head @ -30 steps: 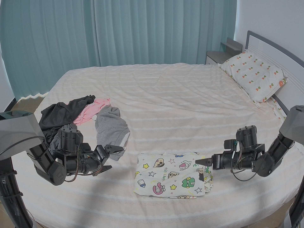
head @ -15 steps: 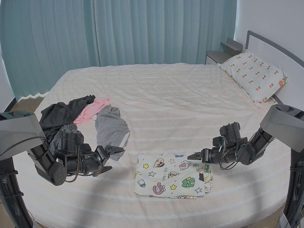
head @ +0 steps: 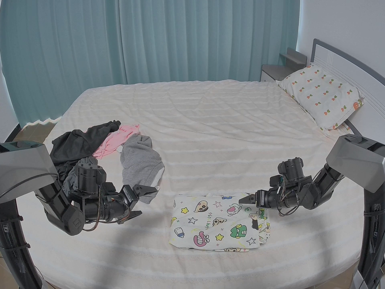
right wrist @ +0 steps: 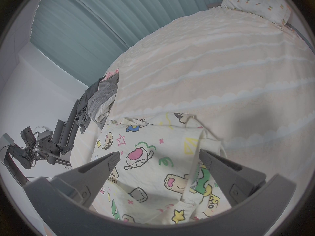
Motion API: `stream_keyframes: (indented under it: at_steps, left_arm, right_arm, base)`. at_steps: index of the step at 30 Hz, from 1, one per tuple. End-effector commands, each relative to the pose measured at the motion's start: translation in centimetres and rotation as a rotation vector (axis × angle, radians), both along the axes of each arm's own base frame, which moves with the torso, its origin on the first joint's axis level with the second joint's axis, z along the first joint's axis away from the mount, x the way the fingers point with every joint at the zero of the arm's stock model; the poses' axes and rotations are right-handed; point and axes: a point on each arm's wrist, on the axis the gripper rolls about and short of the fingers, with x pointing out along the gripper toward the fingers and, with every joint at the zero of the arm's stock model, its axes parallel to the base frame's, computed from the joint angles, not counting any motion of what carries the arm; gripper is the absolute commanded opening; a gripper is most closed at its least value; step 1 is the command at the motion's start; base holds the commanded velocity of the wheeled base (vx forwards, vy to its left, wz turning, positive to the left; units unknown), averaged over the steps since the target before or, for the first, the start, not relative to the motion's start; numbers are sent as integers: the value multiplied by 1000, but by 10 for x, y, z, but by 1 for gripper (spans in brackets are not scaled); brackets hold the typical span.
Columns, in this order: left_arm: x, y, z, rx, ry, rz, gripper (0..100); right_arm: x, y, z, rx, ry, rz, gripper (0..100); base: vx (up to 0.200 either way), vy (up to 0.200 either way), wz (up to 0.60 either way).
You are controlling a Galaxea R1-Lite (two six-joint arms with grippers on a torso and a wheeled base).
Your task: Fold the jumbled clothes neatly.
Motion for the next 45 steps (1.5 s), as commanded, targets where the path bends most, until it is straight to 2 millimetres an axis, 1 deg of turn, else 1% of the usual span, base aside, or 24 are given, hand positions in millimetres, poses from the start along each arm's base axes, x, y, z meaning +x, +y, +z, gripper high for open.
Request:
stream_keyframes:
  at_steps: [1,2,5,10,12,15,16,18,20,25,29,34,35,40,42,43,45]
  left_arm:
    - [0,0,0,0,0,0,100]
    - [0,0,0,0,0,0,100]
    - [0,0,0,0,0,0,100]
    - [0,0,0,0,-1,0,100]
    - [0,0,0,0,0,0,100]
    - [0,0,0,1,1,1,100]
    - [0,0,0,1,1,1,100]
    - [0,0,0,1,1,1,100]
    - [0,0,0,1,0,1,100]
    - [1,0,0,2,-1,0,100]
    - [1,0,0,2,-1,0,100]
    - [1,0,0,2,-1,0,100]
    - [1,0,0,2,-1,0,100]
    - [2,-1,-2,6,-1,0,100]
    - [3,-2,-1,11,-10,5,100]
    - [5,-4,1,11,-20,1,100]
    - [8,-6,1,12,-24,-3,100]
  right_arm:
    - [6,12,-9,-4,13,25,100]
    - [9,13,-11,-9,29,25,0]
    - [14,15,-11,-16,39,22,0]
    - [13,11,-4,-15,24,11,0]
    - [14,6,5,-8,4,-2,0]
    - [19,-3,10,-6,-14,-22,0]
    - [19,-3,10,-6,-14,-22,0]
    - [23,-11,14,-2,-31,-43,0]
    - [25,-14,17,0,-41,-50,0]
    - [29,-16,23,11,-70,-51,0]
    - [35,-13,25,22,-112,-48,0]
    - [36,-13,25,19,-106,-47,0]
    - [36,-13,25,19,-106,-48,100]
    - [30,-17,24,17,-90,-57,100]
    - [24,-24,28,11,-86,-71,100]
    - [17,-29,32,10,-79,-77,100]
    - [9,-33,33,6,-64,-83,100]
  base:
    - [0,0,0]
    - [0,0,0]
    - [0,0,0]
    - [0,0,0]
    - [0,0,0]
    - [0,0,0]
    - [0,0,0]
    - [0,0,0]
    - [0,0,0]
    - [0,0,0]
    - [0,0,0]
    - [0,0,0]
    - [0,0,0]
    - [0,0,0]
    - [0,0,0]
    - [0,0,0]
    - [0,0,0]
